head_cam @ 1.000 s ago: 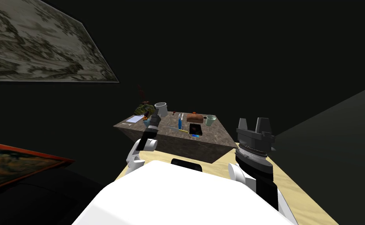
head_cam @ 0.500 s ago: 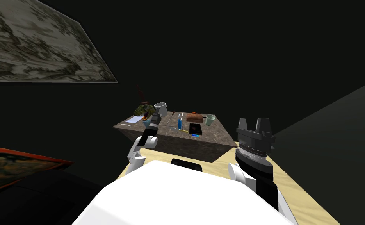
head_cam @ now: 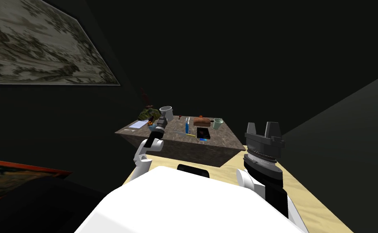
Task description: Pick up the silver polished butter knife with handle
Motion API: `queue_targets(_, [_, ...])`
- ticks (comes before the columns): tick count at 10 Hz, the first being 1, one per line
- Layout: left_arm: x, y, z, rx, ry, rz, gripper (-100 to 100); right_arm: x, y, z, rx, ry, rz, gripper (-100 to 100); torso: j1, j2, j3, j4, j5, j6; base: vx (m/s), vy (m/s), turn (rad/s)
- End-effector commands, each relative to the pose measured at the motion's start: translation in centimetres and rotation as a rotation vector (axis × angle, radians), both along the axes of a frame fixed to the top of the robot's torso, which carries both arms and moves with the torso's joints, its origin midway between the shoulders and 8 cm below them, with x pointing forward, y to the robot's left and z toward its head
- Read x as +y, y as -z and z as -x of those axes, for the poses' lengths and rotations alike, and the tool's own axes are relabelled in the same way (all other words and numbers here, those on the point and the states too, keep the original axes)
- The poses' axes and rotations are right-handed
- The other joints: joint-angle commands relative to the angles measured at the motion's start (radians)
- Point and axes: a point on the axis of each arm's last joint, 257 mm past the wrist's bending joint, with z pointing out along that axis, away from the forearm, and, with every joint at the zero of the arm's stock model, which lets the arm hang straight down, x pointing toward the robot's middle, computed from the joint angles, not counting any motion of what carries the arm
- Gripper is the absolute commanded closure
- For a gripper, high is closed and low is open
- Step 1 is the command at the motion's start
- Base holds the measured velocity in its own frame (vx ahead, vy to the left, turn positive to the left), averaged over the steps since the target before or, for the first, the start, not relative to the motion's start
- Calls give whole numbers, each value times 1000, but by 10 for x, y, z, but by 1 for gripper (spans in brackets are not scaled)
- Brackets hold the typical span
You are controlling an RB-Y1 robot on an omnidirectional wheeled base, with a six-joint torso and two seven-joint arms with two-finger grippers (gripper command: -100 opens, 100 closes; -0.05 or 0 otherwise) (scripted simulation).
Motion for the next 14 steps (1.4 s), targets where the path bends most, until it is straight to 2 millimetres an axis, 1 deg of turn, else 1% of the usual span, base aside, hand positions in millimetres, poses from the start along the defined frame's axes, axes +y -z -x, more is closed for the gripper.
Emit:
queue_targets(1, [4, 1, -6, 23, -8, 18, -100, 0, 0, 0, 0, 0, 0, 0, 0, 0, 0, 0, 0, 0, -8, 15, -25])
queue_targets(2, [6, 8, -7, 49, -14, 23, -100, 0, 0, 0, 0, 0, 0, 0, 0, 0, 0, 0, 0, 0, -11, 12, -34])
queue_targets(3, [6, 10, -8, 60, -16, 25, -100, 0, 0, 0, 0, 0, 0, 0, 0, 0, 0, 0, 0, 0, 0, 0, 0])
queue_targets(4, [9, 11, -13, 77, -23, 41, -100, 0, 0, 0, 0, 0, 0, 0, 0, 0, 0, 0, 0, 0, -13, 10, -40])
queue_targets(5, [11, 18, -14, 102, -29, 47, -100, 0, 0, 0, 0, 0, 0, 0, 0, 0, 0, 0, 0, 0, -15, 27, -40])
queue_targets(6, [13, 16, -19, 108, -34, 62, -100, 0, 0, 0, 0, 0, 0, 0, 1, 0, 0, 0, 0, 0, -21, 47, -50])
queue_targets(7, [15, 23, -20, 134, -40, 68, -100, 0, 0, 0, 0, 0, 0, 0, 2, 1, 0, 0, 0, 0, -9, 41, -23])
queue_targets(8, [16, 27, -20, 148, -43, 71, -100, 0, 0, 0, 0, 0, 0, 0, 2, 0, 0, 0, 1, 0, 1, 8, 11])
queue_targets(9, [18, 28, -25, 165, -50, 89, -100, 0, 0, 0, 0, 0, 0, 0, 1, 0, 0, 0, 0, 0, -3, 1, -22])
queue_targets(10, [20, 35, -25, 191, -56, 95, -100, 0, 0, 0, 0, 0, 0, 0, 0, 0, 0, 0, 0, 0, 0, 0, 0])
queue_targets(11, [22, 36, -30, 203, -62, 113, -100, 0, 0, 0, 0, 0, 0, 0, 0, 0, 0, 0, 0, 0, -2, 7, -28])
queue_targets(12, [24, 44, -30, 232, -69, 120, -100, 0, 0, 0, 0, 0, 0, 0, 0, 0, 0, 0, 0, 0, -3, 23, -56])
queue_targets(13, [26, 45, -34, 247, -75, 139, -100, 0, 0, 0, 0, 0, 0, 0, 1, 0, 0, 0, 0, 0, -8, 39, -115])
queue_targets(14, [27, 53, -33, 276, -82, 145, -100, 0, 0, 0, 0, 0, 0, 0, 2, 0, 0, 0, 0, 0, -11, 46, -110])
